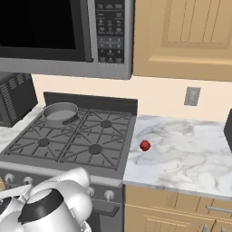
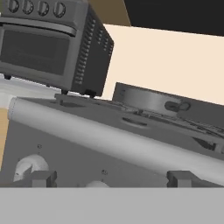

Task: Turn on the burner for the pot on the stove. Wait thirty seconds for the pot to heat up. Then add the bell pepper to the pot.

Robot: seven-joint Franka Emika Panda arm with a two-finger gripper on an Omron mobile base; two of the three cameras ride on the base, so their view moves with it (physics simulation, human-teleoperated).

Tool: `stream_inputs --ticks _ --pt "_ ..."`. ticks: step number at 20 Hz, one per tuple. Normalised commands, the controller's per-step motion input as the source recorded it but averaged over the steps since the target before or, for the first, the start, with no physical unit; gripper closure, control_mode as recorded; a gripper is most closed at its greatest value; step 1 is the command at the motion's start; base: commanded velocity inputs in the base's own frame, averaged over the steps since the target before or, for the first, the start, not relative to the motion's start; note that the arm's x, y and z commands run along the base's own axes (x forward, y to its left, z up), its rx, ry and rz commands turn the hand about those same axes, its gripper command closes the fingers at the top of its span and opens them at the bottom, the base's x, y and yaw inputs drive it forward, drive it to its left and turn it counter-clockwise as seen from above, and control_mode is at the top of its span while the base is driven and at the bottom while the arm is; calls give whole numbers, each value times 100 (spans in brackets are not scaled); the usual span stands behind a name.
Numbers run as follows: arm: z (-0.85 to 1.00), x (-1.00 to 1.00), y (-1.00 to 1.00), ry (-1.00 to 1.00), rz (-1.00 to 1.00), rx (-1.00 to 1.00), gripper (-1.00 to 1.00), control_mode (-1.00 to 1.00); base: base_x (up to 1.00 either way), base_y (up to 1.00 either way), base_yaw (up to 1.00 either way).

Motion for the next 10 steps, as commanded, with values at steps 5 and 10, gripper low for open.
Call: stream_inputs --ticks 5,10 --pt "-28 2 4 0 -1 0 -100 -100 0 0 0" --pt "-30 0 0 0 -4 2 -100 -100 0 0 0"
